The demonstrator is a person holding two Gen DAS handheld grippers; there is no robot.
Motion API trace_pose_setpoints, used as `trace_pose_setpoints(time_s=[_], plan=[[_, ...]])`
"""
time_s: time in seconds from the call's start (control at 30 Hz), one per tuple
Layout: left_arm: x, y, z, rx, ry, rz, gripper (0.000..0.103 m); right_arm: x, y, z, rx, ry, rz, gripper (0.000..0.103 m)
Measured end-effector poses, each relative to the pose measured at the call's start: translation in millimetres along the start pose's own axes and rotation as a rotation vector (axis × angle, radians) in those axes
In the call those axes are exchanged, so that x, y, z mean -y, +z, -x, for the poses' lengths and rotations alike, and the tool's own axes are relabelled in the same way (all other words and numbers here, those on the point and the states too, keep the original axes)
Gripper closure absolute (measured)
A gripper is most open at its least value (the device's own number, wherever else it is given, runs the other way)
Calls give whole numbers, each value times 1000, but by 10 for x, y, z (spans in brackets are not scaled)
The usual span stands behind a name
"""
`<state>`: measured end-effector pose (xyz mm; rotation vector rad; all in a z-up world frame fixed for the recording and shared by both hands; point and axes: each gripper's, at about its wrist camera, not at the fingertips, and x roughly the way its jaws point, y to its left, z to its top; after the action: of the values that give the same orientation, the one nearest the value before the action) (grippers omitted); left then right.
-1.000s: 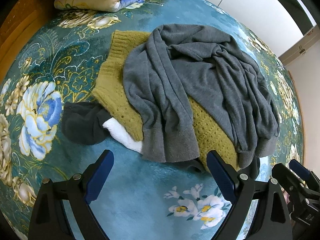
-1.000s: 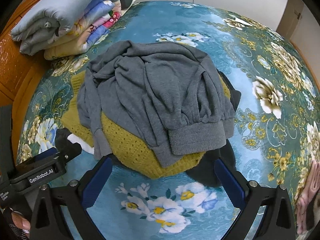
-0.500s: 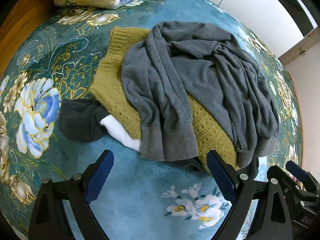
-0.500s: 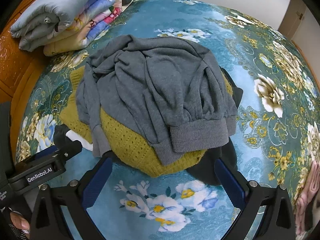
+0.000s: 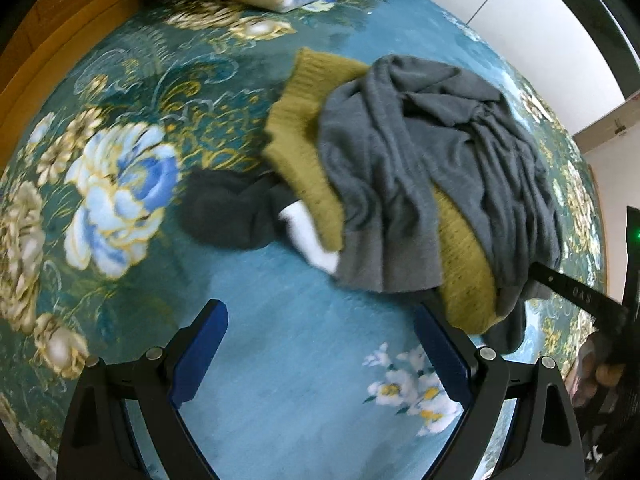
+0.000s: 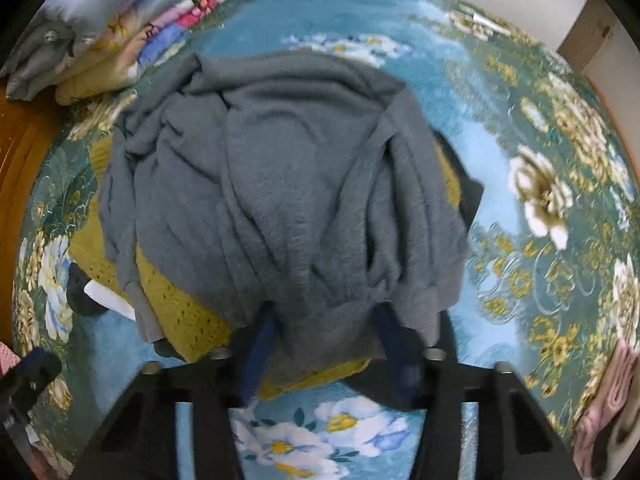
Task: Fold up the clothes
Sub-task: 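Grasp the grey cardigan cuff with the right gripper and lift it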
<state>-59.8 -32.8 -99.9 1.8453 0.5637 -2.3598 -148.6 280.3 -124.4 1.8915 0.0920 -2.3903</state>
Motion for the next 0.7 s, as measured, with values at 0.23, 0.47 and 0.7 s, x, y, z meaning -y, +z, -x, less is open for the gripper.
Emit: trace_pose_setpoints(time_s=[0.23, 0.47, 0.7], plan=[[-246, -125, 221, 0, 12, 26, 9, -28, 56, 423, 37, -34, 0, 92], [-449, -269, 544, 9, -11, 68, 9, 268, -176, 1484, 220, 158, -182, 101], [-659, -569, 769, -1, -53, 125, 9, 438, -907, 2443, 345, 64, -154, 103]])
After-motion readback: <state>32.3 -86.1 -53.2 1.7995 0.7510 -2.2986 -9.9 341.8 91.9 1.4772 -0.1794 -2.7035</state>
